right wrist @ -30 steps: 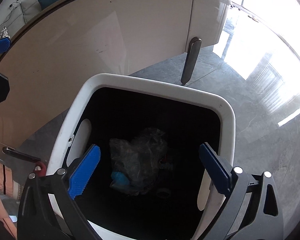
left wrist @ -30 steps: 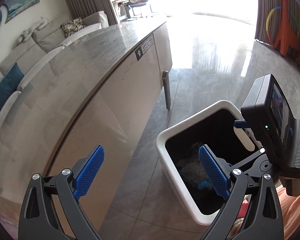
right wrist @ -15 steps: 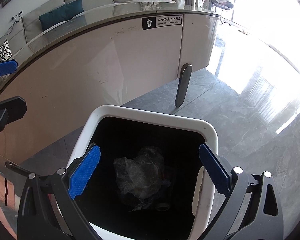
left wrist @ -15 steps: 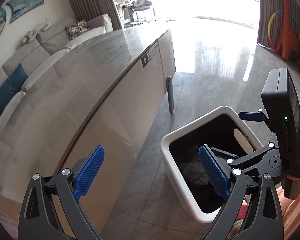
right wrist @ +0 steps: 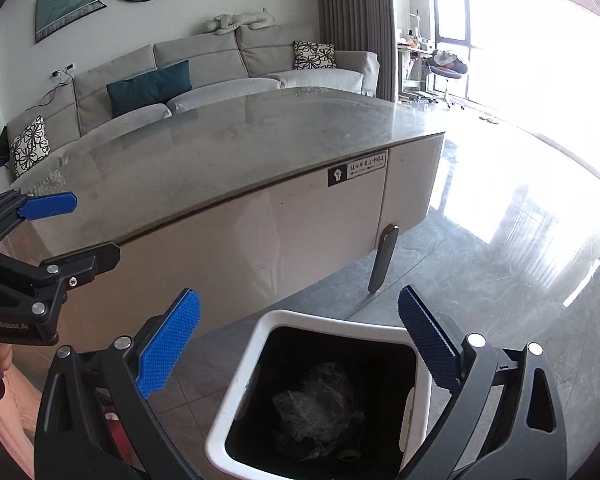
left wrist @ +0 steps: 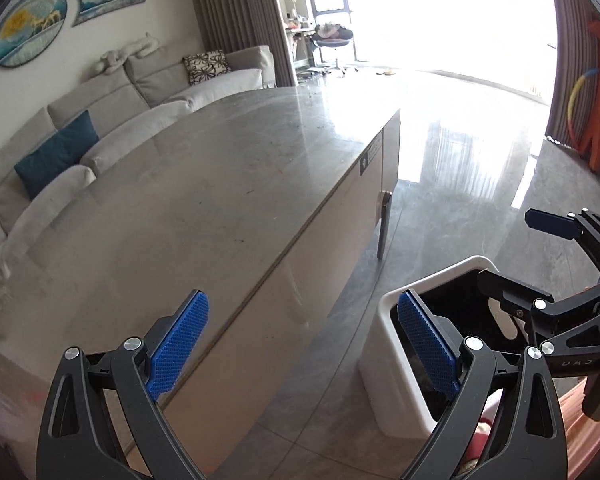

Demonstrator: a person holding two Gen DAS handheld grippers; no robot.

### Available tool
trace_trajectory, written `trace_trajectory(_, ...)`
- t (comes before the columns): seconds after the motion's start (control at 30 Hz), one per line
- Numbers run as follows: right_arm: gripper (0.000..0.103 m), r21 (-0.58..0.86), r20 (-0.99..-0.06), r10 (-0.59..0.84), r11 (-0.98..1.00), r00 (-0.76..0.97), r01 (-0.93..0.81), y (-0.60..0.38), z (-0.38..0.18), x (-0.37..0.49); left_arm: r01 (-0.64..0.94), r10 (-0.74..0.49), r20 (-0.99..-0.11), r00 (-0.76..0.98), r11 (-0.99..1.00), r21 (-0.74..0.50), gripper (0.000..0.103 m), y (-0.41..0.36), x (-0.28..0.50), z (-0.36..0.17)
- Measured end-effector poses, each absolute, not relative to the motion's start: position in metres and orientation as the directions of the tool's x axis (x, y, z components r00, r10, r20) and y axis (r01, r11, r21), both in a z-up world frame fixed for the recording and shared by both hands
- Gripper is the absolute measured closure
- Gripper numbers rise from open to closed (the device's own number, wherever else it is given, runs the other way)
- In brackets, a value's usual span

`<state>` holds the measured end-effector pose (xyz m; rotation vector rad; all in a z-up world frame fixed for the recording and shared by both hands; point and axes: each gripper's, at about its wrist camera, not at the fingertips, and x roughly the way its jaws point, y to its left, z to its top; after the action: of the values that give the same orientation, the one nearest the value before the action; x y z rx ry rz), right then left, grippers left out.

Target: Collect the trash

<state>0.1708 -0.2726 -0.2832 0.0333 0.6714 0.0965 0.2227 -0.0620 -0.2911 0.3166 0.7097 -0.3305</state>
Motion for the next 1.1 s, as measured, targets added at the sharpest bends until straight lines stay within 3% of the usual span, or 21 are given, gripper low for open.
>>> trace_trajectory(0.33,0.005,0.003,-0.509,0.181,0.978,0.842,-0.208,-0.194,-0.211,0.179,0.287,-0.146,-0.586,0.797,0.945,0.156,0.008,0.012,0.206,-0.242)
trace_trajectory(0.63,0.005,-0.035,-0.423,0.232,0.962,0.876,-0.272,-0.119,-0.175,0.189,0.095,-0.020,-0.518,0.855,0.988,0.119,0.006,0.091,0.197,-0.202)
trace_trajectory(1.1,0.005,-0.033,-0.383,0.277,0.949,0.881,-0.313,-0.084,-0.151,0.186,0.073,-0.007,-0.464,0.886,0.990,0.123,0.004,0.130,0.181,-0.169)
